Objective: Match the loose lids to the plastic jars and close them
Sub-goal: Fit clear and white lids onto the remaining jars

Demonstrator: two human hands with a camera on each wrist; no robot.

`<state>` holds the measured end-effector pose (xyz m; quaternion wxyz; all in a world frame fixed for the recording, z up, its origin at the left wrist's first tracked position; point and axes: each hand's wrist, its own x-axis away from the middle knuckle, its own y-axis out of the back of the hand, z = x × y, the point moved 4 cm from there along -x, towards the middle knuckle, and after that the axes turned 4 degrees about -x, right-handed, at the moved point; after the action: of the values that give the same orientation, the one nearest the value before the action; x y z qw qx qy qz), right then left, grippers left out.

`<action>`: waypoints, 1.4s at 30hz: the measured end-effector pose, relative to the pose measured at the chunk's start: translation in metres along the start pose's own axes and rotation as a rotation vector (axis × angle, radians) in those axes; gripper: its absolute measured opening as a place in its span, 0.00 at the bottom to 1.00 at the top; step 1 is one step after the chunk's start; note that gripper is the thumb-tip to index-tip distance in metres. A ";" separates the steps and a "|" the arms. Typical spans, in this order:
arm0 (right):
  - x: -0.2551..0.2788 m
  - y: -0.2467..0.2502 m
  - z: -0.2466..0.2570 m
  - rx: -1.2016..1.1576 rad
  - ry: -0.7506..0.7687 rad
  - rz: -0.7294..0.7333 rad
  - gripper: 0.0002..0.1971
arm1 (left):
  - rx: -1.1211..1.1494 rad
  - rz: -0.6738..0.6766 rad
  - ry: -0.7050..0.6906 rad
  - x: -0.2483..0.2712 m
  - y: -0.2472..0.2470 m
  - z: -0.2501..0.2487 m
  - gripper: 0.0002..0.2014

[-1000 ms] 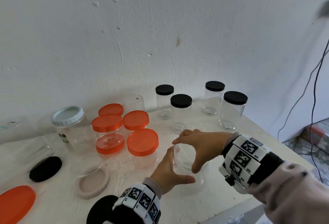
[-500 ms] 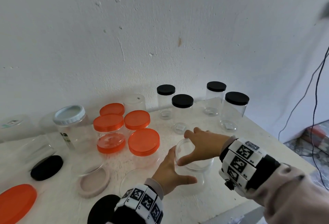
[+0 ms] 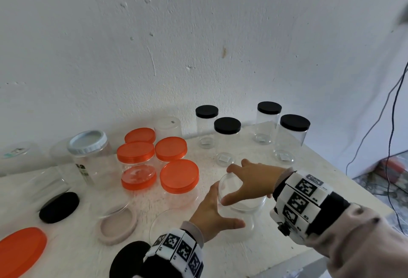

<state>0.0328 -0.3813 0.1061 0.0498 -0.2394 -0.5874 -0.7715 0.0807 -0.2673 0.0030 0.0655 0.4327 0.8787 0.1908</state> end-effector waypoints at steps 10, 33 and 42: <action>0.004 0.006 0.004 0.017 0.091 0.067 0.46 | -0.089 -0.002 0.034 -0.001 -0.001 -0.001 0.52; -0.002 0.000 -0.002 0.075 0.013 -0.031 0.44 | 0.004 0.000 -0.007 0.004 -0.001 -0.007 0.49; 0.003 0.000 0.004 0.026 0.145 0.029 0.46 | -0.033 0.005 0.022 0.003 -0.001 -0.006 0.52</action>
<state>0.0317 -0.3767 0.1085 0.1065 -0.1909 -0.5887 -0.7782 0.0761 -0.2670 0.0087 0.0626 0.4314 0.8751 0.2103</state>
